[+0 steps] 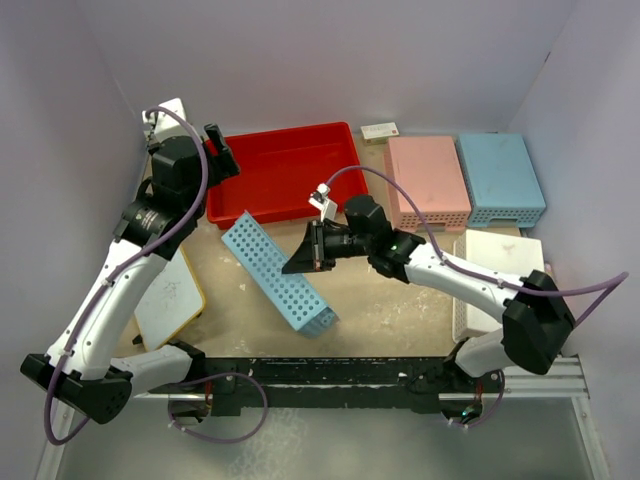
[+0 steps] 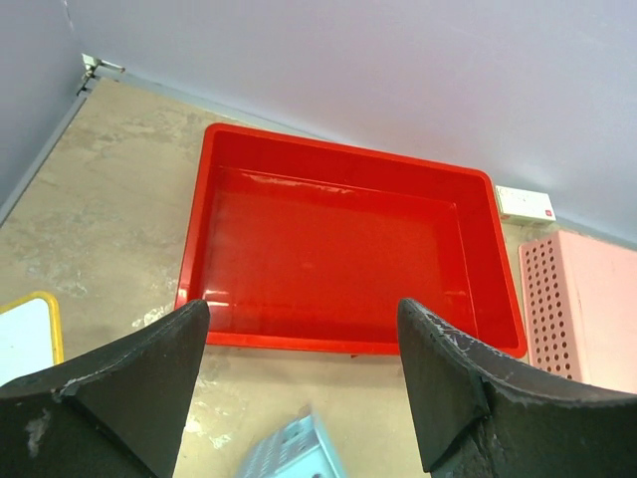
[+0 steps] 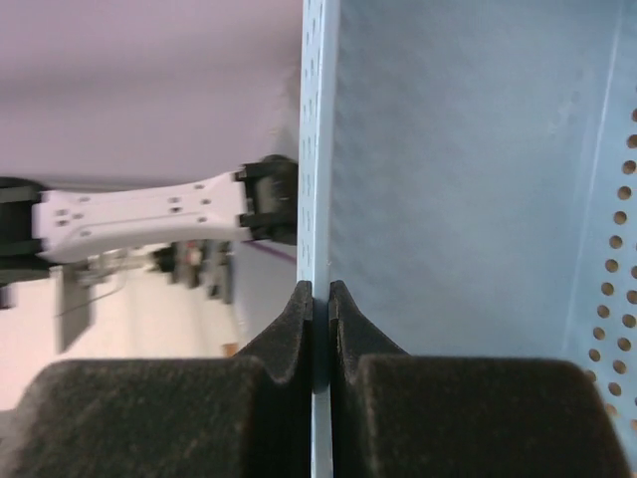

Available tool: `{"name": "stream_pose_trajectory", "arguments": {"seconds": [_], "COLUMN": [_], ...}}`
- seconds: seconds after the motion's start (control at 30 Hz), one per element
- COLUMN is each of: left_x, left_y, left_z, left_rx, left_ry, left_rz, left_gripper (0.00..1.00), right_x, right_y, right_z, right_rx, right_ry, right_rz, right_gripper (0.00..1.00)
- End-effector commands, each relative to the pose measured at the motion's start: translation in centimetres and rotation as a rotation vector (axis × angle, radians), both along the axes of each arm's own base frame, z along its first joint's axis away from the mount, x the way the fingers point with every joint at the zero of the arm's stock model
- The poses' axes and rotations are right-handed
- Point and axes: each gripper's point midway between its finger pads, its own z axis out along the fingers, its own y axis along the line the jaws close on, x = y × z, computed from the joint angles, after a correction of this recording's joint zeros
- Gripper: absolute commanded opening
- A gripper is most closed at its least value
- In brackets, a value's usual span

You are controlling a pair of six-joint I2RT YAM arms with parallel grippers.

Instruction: Turn the large container upside down

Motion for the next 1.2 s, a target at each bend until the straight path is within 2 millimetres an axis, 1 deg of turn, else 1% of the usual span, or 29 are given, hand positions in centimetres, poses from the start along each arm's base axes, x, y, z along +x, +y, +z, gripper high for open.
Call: {"name": "stream_pose_trajectory", "arguments": {"seconds": [0.0,0.07,0.1,0.27,0.37,0.47,0.53,0.6,0.63,0.7,0.77,0.8,0.87,0.9,0.93,1.0,1.03,1.07,1.17], "left_x": [-0.1,-0.1,-0.1,0.2,0.2,0.3,0.4,0.6,0.6,0.6,0.5,0.5,0.4,0.4,0.3,0.2,0.1,0.0,-0.6], "left_y": [1.0,0.9,0.9,0.6,0.2,-0.4,-0.8,-1.1,-1.1,-1.3,-1.6,-1.7,-2.5,-2.9,-3.2,-4.1,-4.5,-5.0,-5.8], "left_z": [3.1,3.1,3.0,2.5,2.2,2.1,1.9,1.7,1.6,1.4,1.1,1.0,0.4,0.1,-0.4,-1.6,-2.3,-3.0,-6.0], "left_rx": [0.0,0.002,0.005,0.005,0.003,-0.006,-0.013,-0.01,-0.006,0.002,0.007,0.005,-0.003,-0.009,-0.017,-0.031,-0.044,-0.066,-0.111], "left_ry": [-0.078,-0.078,-0.075,-0.065,-0.061,-0.06,-0.057,-0.048,-0.042,-0.034,-0.025,-0.022,-0.008,0.0,0.012,0.041,0.054,0.064,0.123], "left_rz": [0.036,0.034,0.033,0.019,0.003,-0.028,-0.048,-0.061,-0.066,-0.078,-0.095,-0.106,-0.143,-0.163,-0.182,-0.225,-0.242,-0.255,-0.283], "left_gripper": [0.73,0.73,0.73,0.73,0.74,0.74,0.74,0.74,0.74,0.74,0.74,0.74,0.74,0.74,0.74,0.74,0.74,0.74,0.74], "right_x": [-1.0,-0.4,-0.2,0.9,1.9,3.4,4.2,4.5,4.7,5.1,5.8,6.0,6.0,6.2,6.4,6.6,6.8,7.0,7.7], "right_y": [0.8,0.4,0.0,-2.2,-4.5,-7.3,-9.3,-10.8,-11.6,-13.3,-14.8,-15.5,-17.0,-17.5,-18.0,-18.8,-19.2,-19.6,-21.2], "right_z": [6.1,5.5,4.9,0.9,-1.6,-3.4,-5.3,-7.1,-7.8,-8.8,-9.2,-9.4,-9.9,-9.9,-9.7,-9.3,-9.2,-8.9,-7.8], "right_rx": [0.311,0.333,0.343,0.364,0.371,0.389,0.351,0.281,0.249,0.184,0.113,0.062,-0.057,-0.106,-0.145,-0.199,-0.225,-0.254,-0.341], "right_ry": [0.098,0.16,0.197,0.376,0.458,0.495,0.51,0.5,0.502,0.484,0.431,0.411,0.367,0.334,0.3,0.251,0.227,0.195,0.095], "right_rz": [0.111,0.091,0.081,-0.026,-0.105,-0.194,-0.257,-0.306,-0.329,-0.373,-0.417,-0.441,-0.477,-0.489,-0.495,-0.51,-0.519,-0.524,-0.554], "right_gripper": [0.0,0.0,0.0,0.0,0.0,0.0,0.0,0.0,0.03,0.13,0.24,0.31,0.48,0.56,0.62,0.69,0.7,0.71,0.71]}}
